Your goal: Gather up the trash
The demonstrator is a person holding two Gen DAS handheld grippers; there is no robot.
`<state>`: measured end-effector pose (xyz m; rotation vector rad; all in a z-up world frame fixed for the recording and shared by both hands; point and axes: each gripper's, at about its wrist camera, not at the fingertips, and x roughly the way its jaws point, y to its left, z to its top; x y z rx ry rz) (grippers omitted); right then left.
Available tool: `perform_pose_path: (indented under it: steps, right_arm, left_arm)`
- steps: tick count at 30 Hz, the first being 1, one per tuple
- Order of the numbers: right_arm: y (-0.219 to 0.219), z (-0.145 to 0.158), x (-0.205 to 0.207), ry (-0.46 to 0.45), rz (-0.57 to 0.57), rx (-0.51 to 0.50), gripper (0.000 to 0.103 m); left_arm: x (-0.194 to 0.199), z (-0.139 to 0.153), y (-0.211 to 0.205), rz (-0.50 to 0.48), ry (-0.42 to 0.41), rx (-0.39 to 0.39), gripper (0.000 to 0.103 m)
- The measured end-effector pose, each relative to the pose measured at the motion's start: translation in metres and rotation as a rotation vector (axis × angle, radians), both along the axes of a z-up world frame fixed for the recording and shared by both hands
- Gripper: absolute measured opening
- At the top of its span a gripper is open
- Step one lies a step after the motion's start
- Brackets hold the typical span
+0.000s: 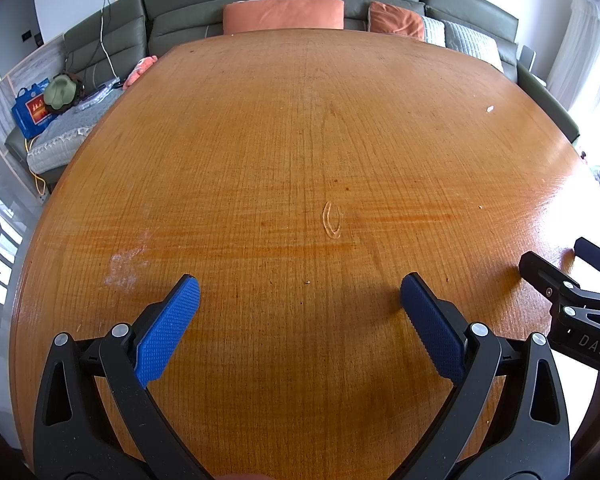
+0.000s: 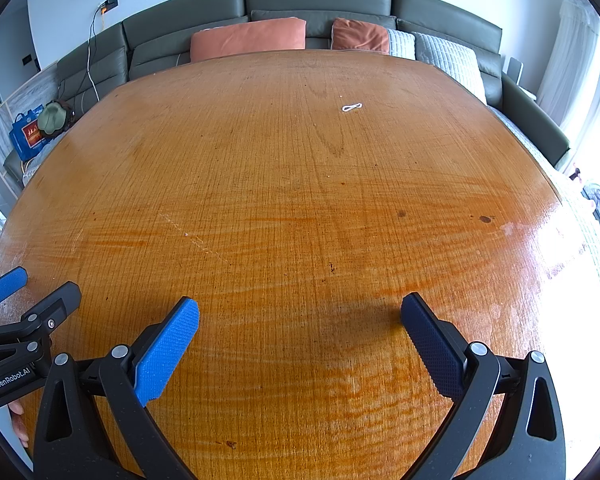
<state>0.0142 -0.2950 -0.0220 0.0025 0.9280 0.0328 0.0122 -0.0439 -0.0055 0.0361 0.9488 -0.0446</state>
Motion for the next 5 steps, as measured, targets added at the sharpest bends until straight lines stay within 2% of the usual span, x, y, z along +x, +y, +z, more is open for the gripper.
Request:
perform_pose_path:
  steps: [5]
  right_arm:
    - [0.0002,0.0002,0.0,0.0,0.0,0.0,0.1]
  left_arm:
    - [-0.0001,-0.0004,-0.0002,0.0,0.0,-0.001,0.097]
